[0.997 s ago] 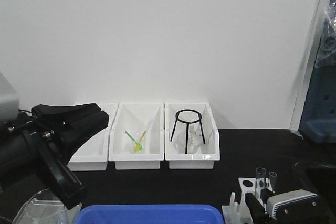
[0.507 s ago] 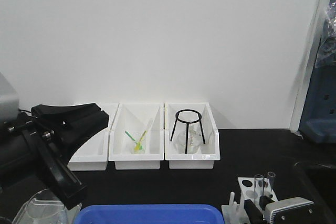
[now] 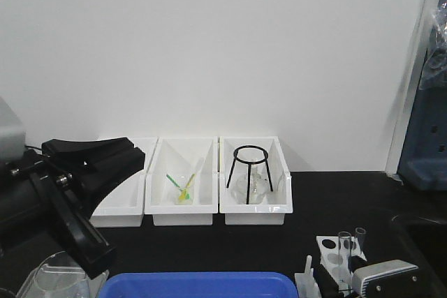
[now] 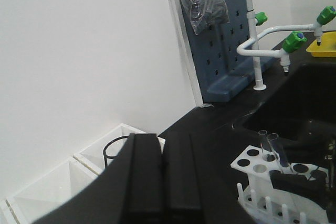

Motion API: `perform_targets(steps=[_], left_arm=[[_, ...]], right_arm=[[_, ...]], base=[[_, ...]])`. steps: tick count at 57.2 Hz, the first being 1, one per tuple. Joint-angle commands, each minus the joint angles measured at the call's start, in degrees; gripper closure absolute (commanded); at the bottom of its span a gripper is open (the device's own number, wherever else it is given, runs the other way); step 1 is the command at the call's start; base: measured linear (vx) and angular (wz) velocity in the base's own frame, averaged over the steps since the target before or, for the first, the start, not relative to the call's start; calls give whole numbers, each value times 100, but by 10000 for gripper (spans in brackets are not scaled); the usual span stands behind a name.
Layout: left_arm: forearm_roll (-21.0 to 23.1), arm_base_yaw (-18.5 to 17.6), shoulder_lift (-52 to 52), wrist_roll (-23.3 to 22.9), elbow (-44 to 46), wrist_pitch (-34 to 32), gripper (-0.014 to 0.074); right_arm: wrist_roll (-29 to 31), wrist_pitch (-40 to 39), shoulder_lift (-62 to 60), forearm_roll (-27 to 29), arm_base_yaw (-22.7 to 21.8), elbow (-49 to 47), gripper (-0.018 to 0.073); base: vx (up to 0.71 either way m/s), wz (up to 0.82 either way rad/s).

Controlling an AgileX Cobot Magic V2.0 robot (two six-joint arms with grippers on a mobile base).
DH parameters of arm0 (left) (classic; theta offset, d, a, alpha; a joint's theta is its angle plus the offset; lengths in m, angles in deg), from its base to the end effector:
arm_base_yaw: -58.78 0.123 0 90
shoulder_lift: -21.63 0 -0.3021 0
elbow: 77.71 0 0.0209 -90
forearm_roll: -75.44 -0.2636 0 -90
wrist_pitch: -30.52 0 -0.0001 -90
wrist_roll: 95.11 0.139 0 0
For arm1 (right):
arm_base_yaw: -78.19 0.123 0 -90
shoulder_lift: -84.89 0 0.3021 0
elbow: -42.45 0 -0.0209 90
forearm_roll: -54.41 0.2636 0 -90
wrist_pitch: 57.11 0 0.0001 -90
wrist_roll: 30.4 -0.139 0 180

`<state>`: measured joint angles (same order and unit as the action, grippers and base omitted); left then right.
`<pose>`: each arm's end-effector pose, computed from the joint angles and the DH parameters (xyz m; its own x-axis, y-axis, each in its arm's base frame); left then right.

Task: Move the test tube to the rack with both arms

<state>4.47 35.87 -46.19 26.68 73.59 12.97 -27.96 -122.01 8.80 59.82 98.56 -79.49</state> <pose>0.2457 -0.1468 0.3921 0.1212 0.1634 -0.9791 0.6241 0.7545 0.2032 0.2961 0.0973 0.1547 -0.1163 -0.0458 -0.9922 -0.2677 0.9634 -0.0131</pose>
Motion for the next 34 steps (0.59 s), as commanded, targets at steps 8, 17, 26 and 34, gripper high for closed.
perform_targets(steps=[8,17,26,34], left_arm=[[182,-3,141,-47,153,-151,603],[182,-3,141,-47,153,-151,603],[182,-3,145,-128,113,-132,603],[176,-3,160,-747,-353,-144,603]], right_arm=[[-4,-269,-1467,-145,-32,-89,51],[331,783,-2821,-121,-32,-89,144],[582,2739,-4293,-127,-32,-89,389],[631,4611,-5570,-127,-32,-89,573]], base=[[0,0],[0,0],[0,0],[0,0]])
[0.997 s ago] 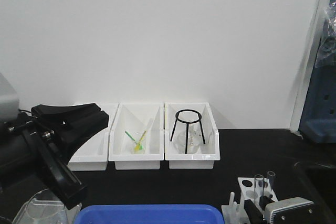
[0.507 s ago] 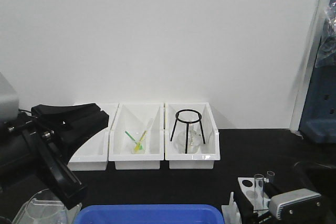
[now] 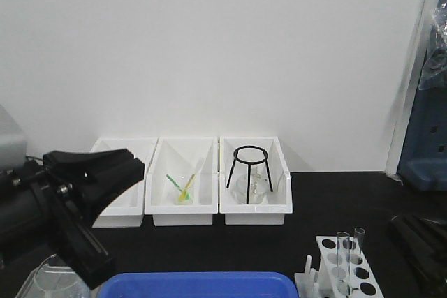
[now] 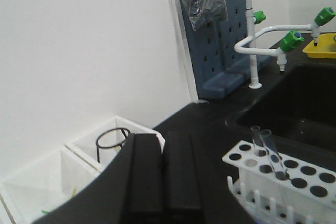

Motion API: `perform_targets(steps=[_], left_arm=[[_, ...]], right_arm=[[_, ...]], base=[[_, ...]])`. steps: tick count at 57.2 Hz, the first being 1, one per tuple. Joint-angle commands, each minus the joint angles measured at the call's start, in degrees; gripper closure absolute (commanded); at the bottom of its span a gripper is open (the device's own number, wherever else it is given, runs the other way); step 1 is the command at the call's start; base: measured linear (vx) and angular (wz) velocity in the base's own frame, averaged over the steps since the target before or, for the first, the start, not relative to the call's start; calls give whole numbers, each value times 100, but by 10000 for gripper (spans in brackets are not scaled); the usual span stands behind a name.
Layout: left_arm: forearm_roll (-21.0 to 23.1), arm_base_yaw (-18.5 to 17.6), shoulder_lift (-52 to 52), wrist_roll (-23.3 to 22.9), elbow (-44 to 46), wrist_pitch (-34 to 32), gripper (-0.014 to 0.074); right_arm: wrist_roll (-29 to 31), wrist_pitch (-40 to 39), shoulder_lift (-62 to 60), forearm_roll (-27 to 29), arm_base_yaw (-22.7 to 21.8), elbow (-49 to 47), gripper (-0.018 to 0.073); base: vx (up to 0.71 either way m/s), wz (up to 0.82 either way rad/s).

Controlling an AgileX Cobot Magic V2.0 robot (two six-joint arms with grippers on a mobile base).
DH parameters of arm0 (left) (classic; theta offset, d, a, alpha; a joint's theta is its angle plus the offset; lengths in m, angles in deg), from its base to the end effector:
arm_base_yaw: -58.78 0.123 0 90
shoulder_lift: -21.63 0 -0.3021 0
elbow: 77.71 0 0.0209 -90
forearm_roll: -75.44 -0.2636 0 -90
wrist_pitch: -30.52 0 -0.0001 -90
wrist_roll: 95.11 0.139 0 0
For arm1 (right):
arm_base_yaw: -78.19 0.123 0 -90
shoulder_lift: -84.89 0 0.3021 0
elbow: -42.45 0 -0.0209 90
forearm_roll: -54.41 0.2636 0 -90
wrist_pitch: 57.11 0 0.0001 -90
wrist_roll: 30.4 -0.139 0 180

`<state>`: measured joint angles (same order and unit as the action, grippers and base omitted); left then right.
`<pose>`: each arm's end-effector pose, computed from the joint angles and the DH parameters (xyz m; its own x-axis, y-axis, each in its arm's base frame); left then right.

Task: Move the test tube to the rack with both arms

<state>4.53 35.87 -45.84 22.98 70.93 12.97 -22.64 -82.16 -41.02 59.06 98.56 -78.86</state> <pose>0.2435 -0.1458 0.3754 0.0434 0.1290 -0.9907 0.6355 0.7616 0.1270 0.2011 0.0696 0.2901 0.0554 -0.0454 -0.9974 -0.3129 0.9479 -0.0605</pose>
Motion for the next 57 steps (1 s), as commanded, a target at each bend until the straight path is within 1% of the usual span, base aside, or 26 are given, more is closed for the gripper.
perform_targets(steps=[1,7,10,14,19,25,57], left_arm=[[171,-3,125,-431,-191,-175,603],[160,-3,125,-697,-760,-494,603],[160,-3,125,-698,-1042,-737,603],[160,-3,125,-698,-1314,-998,603],[166,-3,113,-698,-1516,-1140,603],[166,-3,113,-710,-1544,-1193,603],[153,-3,106,-689,-1544,-1156,603]], right_arm=[[99,902,-763,-51,-32,-152,573],[163,2232,-1616,-51,-32,-152,571],[184,2645,-1981,-67,-32,-152,571],[184,2884,-2373,-80,-32,-152,570],[189,2948,-2701,-174,-32,-152,570],[180,2964,-2947,-207,-32,-152,570],[180,2948,-2988,-207,-32,-152,570]], base=[[0,0],[0,0],[0,0],[0,0],[0,0],[0,0],[0,0]])
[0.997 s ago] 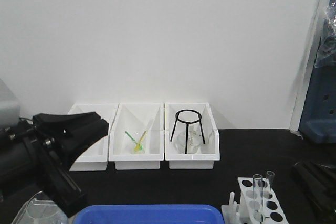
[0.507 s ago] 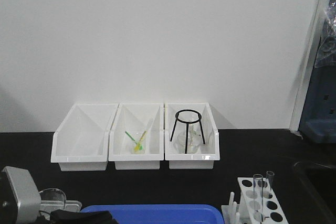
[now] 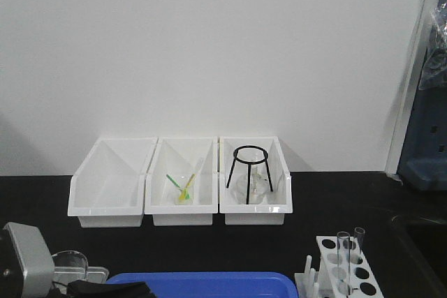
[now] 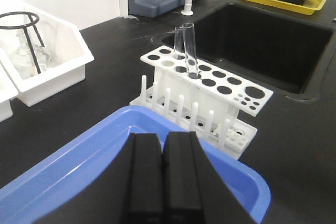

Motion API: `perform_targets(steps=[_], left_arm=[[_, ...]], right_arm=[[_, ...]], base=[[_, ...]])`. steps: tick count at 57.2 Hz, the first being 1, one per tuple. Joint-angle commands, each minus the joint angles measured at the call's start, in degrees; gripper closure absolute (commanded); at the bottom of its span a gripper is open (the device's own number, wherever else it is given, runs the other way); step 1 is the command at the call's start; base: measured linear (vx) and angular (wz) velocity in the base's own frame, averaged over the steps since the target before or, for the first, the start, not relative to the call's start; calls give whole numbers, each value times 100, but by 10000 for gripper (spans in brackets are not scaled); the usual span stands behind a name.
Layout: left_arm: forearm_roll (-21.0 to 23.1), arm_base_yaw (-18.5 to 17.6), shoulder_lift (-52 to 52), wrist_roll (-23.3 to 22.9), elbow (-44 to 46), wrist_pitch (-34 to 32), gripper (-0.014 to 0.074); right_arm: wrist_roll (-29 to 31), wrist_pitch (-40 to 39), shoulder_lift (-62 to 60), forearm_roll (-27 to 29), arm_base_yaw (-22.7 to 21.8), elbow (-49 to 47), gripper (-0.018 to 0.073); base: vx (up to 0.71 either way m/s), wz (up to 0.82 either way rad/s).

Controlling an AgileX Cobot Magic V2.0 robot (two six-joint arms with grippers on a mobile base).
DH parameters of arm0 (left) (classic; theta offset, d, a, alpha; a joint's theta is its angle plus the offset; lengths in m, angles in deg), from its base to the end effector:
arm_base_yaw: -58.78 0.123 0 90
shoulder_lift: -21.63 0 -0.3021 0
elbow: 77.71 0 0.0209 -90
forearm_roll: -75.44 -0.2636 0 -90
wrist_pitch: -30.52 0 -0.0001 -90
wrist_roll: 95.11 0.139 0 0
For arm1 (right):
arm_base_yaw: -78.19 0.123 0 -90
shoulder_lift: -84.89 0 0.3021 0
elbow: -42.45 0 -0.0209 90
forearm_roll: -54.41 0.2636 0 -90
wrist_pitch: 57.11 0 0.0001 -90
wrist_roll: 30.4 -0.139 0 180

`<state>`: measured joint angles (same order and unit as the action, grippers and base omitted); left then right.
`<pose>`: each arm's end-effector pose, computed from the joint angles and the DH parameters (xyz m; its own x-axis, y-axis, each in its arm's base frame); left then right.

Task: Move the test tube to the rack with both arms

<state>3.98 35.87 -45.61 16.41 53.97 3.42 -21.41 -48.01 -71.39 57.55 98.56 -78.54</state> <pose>0.2072 -0.1527 0.2714 -0.2476 0.1196 -0.9615 0.7368 0.6677 -0.1066 0.1132 0.0433 0.2941 0.0070 -0.1069 -0.9943 -0.3574 0.9284 -0.1023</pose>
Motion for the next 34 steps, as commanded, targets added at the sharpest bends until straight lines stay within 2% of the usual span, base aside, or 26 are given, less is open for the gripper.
perform_targets(steps=[1,8,16,25,34], left_arm=[[207,-3,92,-32,153,-179,603],[208,-3,316,-15,153,-51,603],[233,101,1341,-203,-6,1268,603],[227,883,3293,-205,-704,2410,603],[206,1546,4957,-162,-1652,2762,603]], right_arm=[[57,-466,49,-56,-32,-183,570],[57,-466,49,-56,-32,-183,570],[57,-455,49,-56,-32,-183,570],[57,-455,49,-56,-32,-183,570],[57,-450,49,-56,-32,-183,570]], base=[[0,0],[0,0],[0,0],[0,0],[0,0]])
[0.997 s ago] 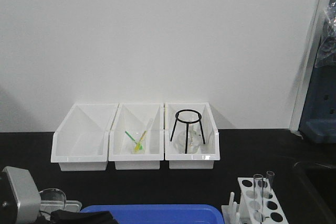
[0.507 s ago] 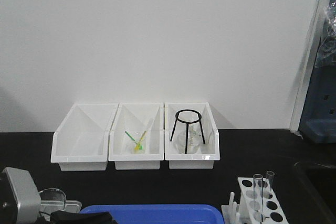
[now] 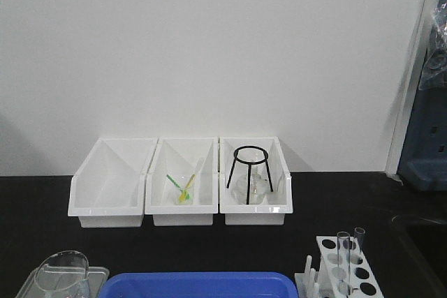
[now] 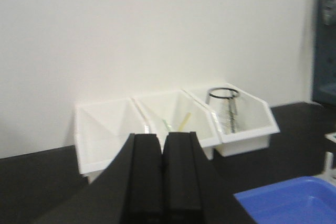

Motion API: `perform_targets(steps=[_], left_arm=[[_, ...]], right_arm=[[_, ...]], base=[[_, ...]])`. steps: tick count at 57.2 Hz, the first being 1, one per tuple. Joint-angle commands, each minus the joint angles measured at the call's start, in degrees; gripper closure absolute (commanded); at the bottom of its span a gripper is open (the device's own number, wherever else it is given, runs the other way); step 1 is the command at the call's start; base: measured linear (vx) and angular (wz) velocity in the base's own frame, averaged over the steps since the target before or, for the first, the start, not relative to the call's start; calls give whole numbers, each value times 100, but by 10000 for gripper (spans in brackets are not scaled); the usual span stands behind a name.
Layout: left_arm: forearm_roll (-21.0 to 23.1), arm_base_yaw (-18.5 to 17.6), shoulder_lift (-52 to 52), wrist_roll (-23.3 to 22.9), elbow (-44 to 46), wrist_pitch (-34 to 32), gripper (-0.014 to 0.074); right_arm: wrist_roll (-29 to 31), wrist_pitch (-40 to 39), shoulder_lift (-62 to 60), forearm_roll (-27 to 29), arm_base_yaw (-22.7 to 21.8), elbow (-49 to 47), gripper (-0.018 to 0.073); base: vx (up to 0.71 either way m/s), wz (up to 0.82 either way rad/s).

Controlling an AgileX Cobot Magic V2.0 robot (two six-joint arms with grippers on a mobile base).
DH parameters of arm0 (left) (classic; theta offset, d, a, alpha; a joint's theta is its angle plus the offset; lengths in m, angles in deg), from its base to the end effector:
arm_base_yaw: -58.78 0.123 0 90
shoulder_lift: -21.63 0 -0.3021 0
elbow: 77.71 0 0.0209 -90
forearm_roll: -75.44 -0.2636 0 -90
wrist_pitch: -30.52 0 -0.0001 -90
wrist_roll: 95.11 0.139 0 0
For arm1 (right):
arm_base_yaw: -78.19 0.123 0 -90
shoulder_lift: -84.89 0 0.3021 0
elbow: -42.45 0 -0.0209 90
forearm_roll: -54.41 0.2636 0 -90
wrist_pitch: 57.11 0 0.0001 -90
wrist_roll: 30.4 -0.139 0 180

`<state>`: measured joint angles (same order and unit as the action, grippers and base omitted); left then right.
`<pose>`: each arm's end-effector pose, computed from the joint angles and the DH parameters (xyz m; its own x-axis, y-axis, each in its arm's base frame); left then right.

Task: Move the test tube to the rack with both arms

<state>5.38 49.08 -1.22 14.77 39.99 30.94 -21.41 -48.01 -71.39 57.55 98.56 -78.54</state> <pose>0.1195 -0.0194 0.2948 0.0807 -0.0149 -0.9966 0.1618 0.9868 -0.0016 0.1132 0.0433 0.2941 0.0070 -0.1069 -0.9943 -0.3574 0.9284 -0.1023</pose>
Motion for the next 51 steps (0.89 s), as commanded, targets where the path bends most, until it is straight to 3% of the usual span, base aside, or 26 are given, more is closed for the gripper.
perform_targets(steps=[1,14,32,37,39,43,48,51], left_arm=[[67,256,634,2,-347,10,603],[91,324,1711,-161,-1533,-112,603],[91,324,1576,-497,-1455,-253,603],[261,324,1576,-361,-1455,-296,603],[586,324,1576,-40,-1455,-244,603],[1710,324,1576,1097,-1455,-42,603],[3558,324,1576,3090,-1455,288,603],[4443,324,1576,4235,-1455,382,603]], right_arm=[[57,-450,49,-56,-32,-183,570],[57,-450,49,-56,-32,-183,570],[57,-450,49,-56,-32,-183,570],[57,-450,49,-56,-32,-183,570],[57,-450,49,-56,-32,-183,570],[57,-450,49,-56,-32,-183,570],[57,-434,49,-56,-32,-183,570],[57,-434,49,-56,-32,-183,570]], base=[[0,0],[0,0],[0,0],[0,0],[0,0],[0,0],[0,0],[0,0]])
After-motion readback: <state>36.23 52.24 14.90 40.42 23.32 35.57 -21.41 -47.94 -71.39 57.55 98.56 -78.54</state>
